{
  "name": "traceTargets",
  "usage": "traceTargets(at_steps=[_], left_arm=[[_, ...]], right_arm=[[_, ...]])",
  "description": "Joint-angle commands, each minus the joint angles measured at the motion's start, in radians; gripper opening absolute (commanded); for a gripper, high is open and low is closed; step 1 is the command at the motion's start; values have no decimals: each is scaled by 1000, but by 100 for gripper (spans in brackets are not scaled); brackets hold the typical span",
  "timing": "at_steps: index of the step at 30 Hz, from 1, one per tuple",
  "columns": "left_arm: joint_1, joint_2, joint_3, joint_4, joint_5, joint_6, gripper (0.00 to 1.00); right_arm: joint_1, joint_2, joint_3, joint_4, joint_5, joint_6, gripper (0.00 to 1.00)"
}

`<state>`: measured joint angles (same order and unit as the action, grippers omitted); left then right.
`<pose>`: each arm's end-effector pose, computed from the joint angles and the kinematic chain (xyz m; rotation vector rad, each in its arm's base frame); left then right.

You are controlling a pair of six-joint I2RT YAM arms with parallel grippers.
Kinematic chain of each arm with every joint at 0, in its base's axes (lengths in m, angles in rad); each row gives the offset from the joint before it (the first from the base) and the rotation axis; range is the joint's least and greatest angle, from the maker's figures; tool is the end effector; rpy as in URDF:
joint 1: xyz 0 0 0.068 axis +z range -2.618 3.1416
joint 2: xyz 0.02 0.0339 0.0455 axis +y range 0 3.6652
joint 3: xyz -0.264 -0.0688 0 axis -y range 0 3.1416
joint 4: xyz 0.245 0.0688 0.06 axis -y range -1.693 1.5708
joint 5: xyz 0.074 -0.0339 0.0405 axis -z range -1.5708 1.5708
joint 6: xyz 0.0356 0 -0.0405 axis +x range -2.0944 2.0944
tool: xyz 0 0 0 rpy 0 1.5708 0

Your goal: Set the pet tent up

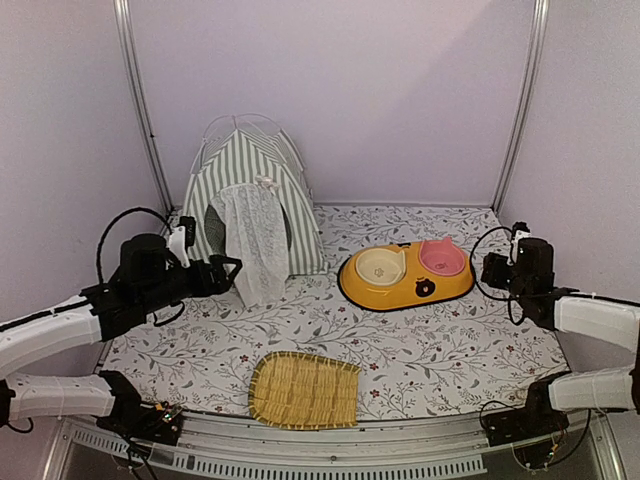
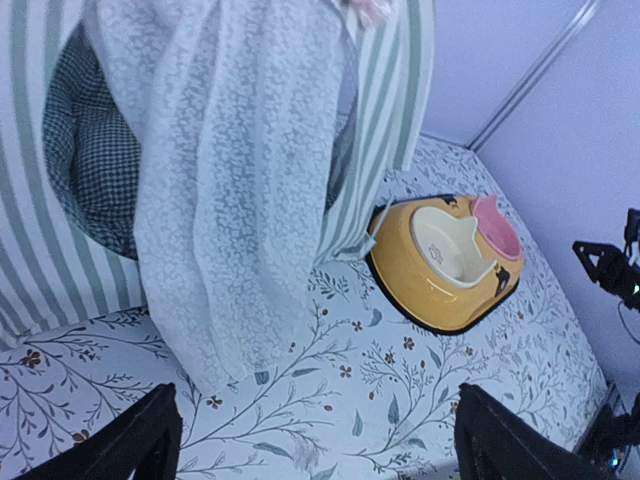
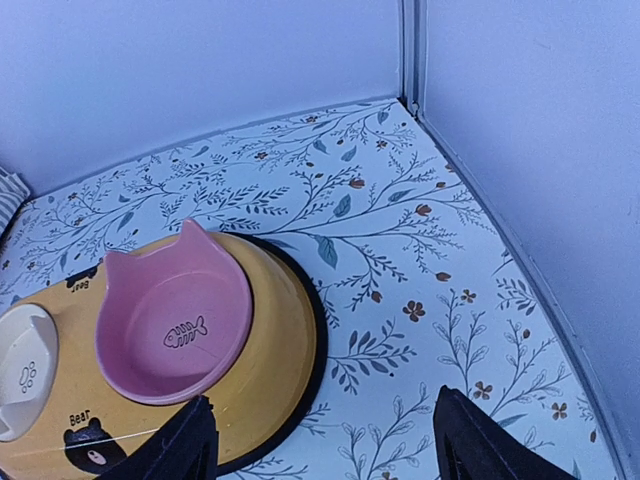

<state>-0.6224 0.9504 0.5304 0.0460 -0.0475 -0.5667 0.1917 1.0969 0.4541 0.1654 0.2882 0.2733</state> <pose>0.1770 -0.1249 0.2432 0.0235 2.0176 -0.7307 0.2254 0.0334 0.1999 0.2605 2.0102 -0.0020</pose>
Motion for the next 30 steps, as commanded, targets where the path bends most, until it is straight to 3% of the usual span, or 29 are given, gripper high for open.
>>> traceTargets(at_steps=[1,6,10,12,23,30], left_arm=[[99,-67,-29,-103,-64,1,99],[178,-104,-41,-153,-91,-17,100],[238,-73,-35,-187,-105,-37,99],[271,-35,-21,-212,-115,-52,99],[335,88,12,-167,-194,-98,100],[340,81,13,-145,-317,-24,100]], right_arm=[[-52,85,-80,474,61,-191,99],[-86,266,-206,952,-31,-279,99],[-93,388,-267,1215,-62,-358,99],[-101,369,-255,1151,-75,-347,99],[-101,376,-254,1160,-74,-346,99],[-101,378,-252,1158,-76,-345,99]])
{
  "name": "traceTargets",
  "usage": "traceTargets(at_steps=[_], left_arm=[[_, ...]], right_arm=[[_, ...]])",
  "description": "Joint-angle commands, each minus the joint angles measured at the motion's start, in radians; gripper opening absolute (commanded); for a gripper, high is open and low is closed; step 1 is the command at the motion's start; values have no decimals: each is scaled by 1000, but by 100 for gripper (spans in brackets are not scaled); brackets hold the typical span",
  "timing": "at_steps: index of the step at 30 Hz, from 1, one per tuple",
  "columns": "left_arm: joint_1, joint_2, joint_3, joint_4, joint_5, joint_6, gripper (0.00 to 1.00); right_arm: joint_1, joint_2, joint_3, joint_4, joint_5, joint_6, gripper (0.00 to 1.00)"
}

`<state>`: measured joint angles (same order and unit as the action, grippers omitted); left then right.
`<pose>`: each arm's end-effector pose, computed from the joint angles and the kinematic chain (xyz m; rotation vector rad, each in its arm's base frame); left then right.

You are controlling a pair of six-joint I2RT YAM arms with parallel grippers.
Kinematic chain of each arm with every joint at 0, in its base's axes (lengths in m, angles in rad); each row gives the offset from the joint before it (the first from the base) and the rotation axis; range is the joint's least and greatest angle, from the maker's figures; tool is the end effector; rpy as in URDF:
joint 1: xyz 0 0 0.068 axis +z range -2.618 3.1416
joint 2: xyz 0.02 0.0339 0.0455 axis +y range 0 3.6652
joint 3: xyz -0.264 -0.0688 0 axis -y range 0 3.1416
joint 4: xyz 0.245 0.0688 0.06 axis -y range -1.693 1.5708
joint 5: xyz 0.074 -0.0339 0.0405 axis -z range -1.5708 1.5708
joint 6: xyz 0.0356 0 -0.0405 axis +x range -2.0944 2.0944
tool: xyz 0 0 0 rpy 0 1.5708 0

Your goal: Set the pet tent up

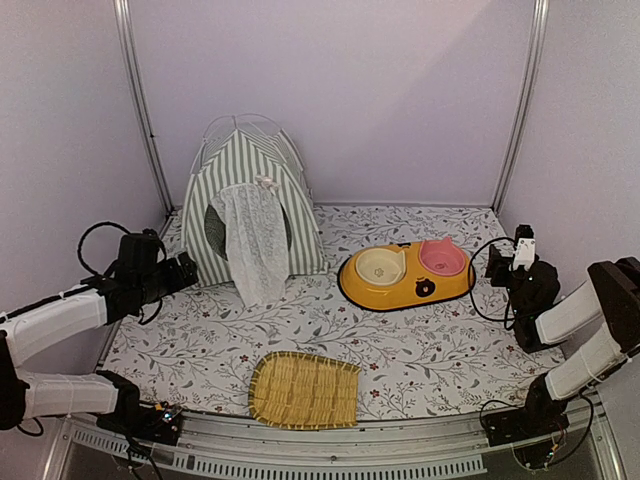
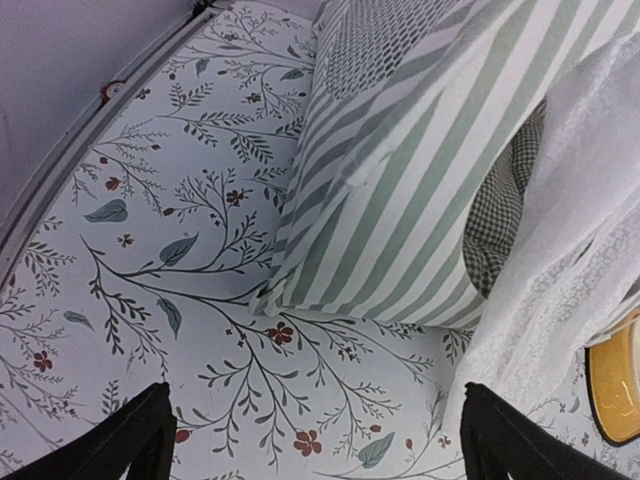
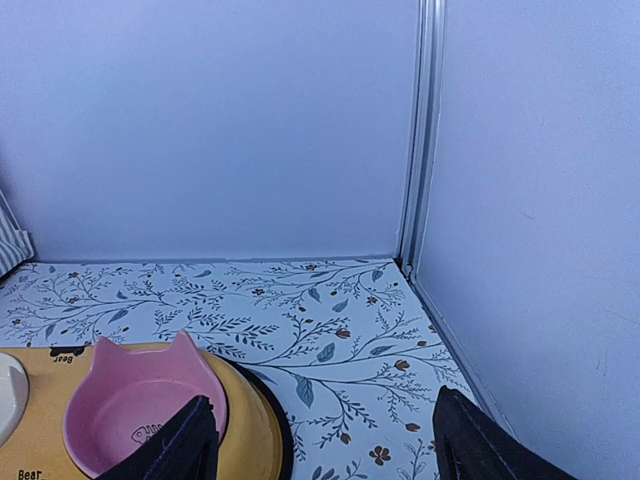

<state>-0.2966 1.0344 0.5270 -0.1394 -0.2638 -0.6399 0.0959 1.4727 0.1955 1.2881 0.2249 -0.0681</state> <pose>0.2082 -0.0539 0.2085 -0.5182 2.1396 -0.2336 0.2309 0.0142 0.1603 0.0495 1.5614 -0.1534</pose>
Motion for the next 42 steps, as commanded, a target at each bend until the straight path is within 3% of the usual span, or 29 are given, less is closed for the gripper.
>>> traceTargets(at_steps=[1,6,9,21,27,33,37,42], left_arm=[[20,-4,12,53,-116,70,99],[28,-6,-33,206,-223,259,99],[35,3,-99,404,-277,399,99],[143,251,-238,950,-413,506,100],[162,300,-324,1293,-334,653,99],[169,352,-353,1410,-187,670,99],[171,538,-462,1845,-82,735,99],[164,551,-428,1776,-69,744,99]], right_arm=[[-5,2,7,34,-13,-5,99],[-6,2,9,33,-13,-4,99],[-7,3,9,32,-12,-4,99],[-8,3,15,24,-16,-3,99],[-10,3,16,21,-18,-2,99],[-12,4,19,15,-20,-1,99],[-14,5,24,7,-24,1,99],[-18,6,31,-6,-29,2,99]])
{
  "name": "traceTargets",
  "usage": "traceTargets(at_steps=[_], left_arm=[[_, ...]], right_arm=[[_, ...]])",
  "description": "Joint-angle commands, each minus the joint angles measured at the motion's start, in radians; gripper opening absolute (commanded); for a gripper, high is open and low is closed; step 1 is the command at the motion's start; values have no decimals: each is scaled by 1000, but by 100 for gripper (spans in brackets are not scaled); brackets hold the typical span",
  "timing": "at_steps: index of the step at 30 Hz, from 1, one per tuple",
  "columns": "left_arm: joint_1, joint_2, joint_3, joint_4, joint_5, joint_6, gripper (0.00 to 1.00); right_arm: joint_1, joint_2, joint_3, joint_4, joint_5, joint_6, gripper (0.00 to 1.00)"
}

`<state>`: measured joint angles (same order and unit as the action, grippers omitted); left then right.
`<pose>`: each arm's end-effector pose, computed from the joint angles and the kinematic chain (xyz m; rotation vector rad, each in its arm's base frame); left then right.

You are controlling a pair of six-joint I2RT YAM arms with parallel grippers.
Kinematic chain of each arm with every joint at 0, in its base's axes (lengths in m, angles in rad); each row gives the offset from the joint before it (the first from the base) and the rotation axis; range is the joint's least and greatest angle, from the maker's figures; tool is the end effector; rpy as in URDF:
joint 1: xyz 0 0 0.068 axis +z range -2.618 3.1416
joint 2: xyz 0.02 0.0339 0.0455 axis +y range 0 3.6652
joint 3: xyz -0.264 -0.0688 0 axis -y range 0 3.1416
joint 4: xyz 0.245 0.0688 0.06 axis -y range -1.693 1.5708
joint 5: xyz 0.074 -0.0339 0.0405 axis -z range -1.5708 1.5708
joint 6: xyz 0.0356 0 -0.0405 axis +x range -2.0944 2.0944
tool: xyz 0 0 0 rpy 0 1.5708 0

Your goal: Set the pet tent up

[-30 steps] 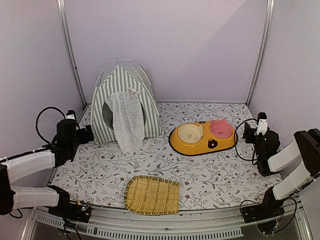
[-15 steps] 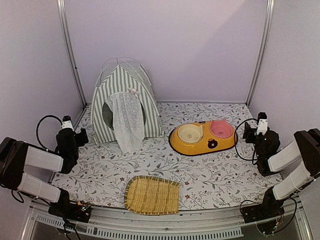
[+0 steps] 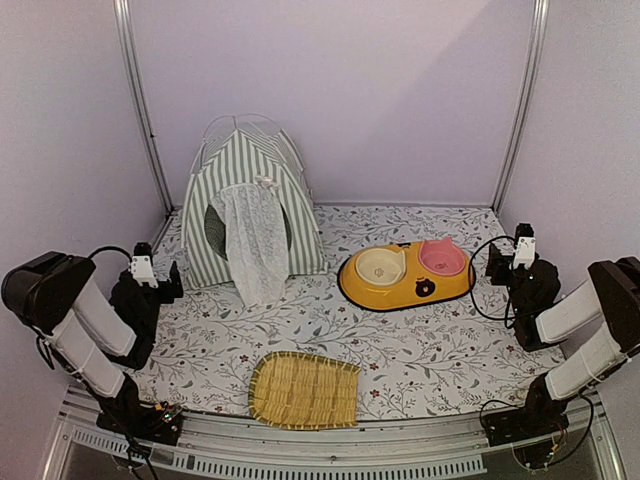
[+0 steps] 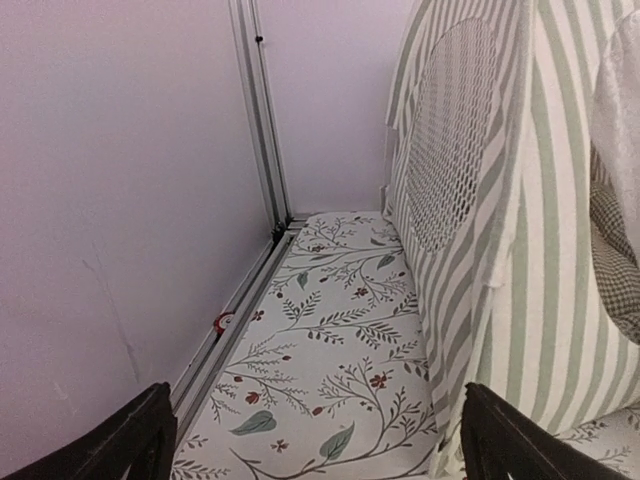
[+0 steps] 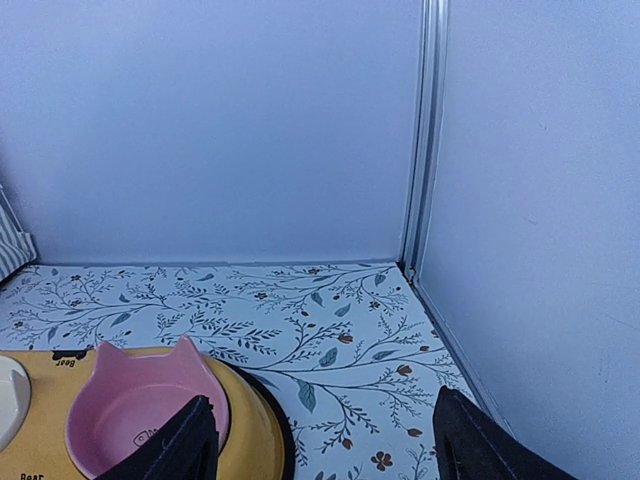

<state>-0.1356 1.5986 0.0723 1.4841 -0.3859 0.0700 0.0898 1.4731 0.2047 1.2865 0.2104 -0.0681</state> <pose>0.2050 -0.0144 0.1308 -0.1329 1.6106 0.2602 0.2330 0.0135 0.1622 0.0438 1.5543 -0.1462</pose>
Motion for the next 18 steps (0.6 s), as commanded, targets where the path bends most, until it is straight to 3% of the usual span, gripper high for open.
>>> traceTargets(at_steps=[1,18], left_arm=[[3,-15,38,139,52,33,99],[1,-9,48,127,59,40,99]], right_arm=[[-13,6,24,-8,-16,4,99],[-15,7,30,-17,-21,6,99]])
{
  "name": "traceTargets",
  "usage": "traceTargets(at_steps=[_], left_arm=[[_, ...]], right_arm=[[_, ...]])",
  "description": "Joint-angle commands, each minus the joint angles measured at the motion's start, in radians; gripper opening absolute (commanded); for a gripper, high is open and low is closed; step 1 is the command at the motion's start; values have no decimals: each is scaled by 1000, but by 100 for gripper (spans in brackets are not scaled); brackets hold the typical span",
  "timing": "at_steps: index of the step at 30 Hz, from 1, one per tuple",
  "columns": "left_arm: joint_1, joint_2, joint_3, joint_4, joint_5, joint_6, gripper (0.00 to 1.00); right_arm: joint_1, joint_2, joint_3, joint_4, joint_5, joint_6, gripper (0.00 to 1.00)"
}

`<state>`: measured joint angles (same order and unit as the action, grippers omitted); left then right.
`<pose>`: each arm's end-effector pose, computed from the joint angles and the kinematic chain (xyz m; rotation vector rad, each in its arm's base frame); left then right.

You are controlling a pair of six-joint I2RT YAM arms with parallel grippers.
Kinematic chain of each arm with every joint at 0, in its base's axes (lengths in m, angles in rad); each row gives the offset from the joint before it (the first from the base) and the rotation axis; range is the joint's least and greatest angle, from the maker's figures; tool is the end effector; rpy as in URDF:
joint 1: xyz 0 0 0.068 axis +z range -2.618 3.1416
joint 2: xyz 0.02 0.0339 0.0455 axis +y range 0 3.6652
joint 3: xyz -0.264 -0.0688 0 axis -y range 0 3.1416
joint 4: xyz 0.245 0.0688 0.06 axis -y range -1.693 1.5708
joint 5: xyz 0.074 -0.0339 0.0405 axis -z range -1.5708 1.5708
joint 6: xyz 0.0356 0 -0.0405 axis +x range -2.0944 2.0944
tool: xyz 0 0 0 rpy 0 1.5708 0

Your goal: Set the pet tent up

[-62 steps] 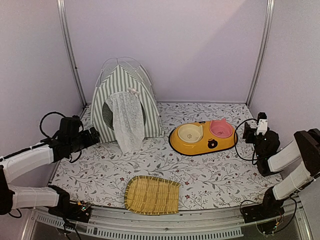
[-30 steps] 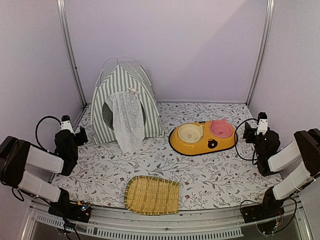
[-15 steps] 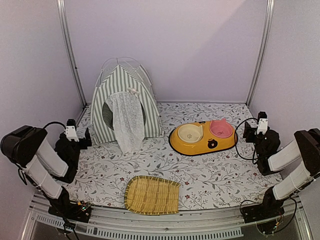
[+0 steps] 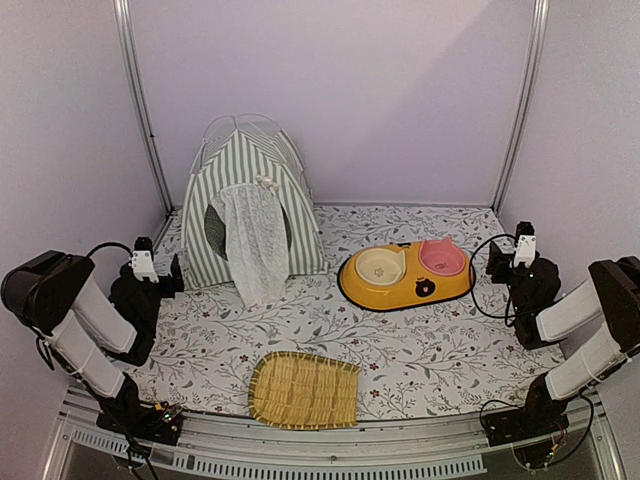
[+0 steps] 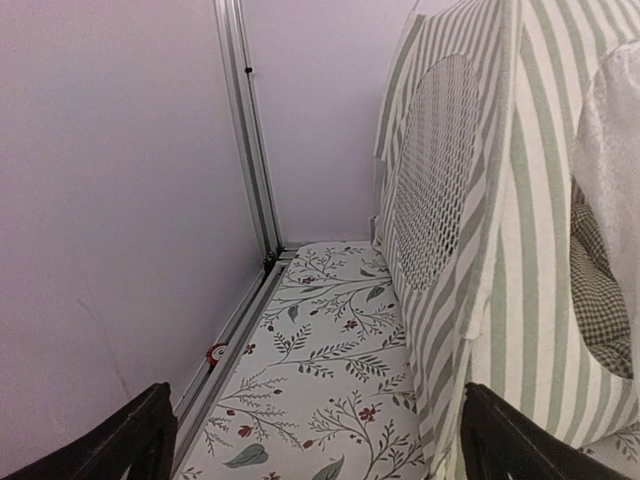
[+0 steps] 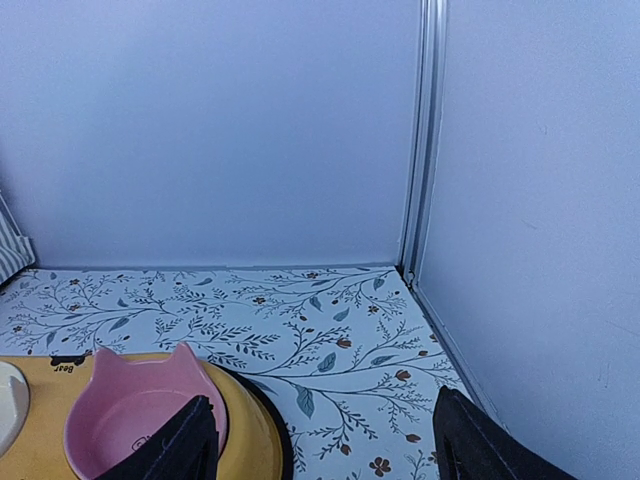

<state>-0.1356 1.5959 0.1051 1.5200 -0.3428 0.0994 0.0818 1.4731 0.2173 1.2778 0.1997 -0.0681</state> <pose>0.2132 -0.0170 0.1411 -0.0911 1.5453 0.2354 0.2359 0.0123 0.1643 0.0420 1.5504 -0.1438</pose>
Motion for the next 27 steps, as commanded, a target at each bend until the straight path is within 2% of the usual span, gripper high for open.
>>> traceTargets(at_steps=[1,27], left_arm=[[2,-7,17,88,16,11,99],[5,-12,37,45,16,7,100]], right_arm=[[-7,7,18,-9,-10,6,99],[-11,9,24,-20,-16,9,99]])
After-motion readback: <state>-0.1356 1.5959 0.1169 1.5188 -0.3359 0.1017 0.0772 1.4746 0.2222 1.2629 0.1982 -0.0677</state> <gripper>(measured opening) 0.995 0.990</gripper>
